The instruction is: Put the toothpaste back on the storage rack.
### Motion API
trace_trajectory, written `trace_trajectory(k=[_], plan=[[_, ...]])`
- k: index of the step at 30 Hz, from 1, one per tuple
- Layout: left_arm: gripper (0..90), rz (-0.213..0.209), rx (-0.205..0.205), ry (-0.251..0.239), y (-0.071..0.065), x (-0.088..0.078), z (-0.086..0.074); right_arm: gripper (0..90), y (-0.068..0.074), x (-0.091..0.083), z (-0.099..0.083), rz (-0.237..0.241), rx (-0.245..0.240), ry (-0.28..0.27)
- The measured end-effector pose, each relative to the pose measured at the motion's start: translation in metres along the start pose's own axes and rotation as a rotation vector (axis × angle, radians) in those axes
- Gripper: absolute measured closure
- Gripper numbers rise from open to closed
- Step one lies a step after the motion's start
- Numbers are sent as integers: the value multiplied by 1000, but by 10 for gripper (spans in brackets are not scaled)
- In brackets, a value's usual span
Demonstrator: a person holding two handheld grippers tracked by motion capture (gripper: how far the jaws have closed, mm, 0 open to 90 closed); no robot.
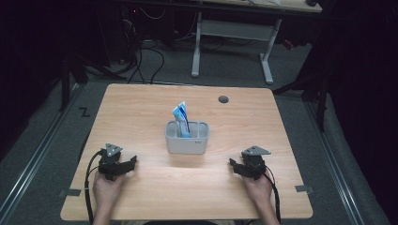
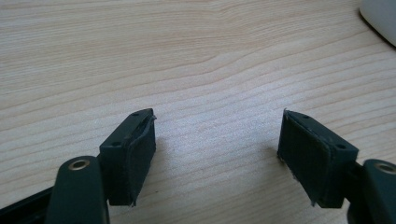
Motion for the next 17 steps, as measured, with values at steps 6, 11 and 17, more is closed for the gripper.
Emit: trace_trajectory(k=[6, 11, 17], plan=[[281, 2, 3, 1, 0, 0, 0, 365, 0, 0, 0, -4, 4, 1], [281, 8, 10, 5, 0, 0, 0, 356, 1, 0, 0, -3, 3, 3], [277, 6, 15, 5, -2, 0, 0, 351, 1, 0, 0, -1, 0, 3]])
Point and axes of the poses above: each handheld gripper's, and its own axes: x roughly forward along the jaws, z roughly out of its top, y roughly to its left, the point moved 10 cm from there along x, roughly forward along the jaws, and after that the axes turned 3 degrees about y, right-handed, at the moved point
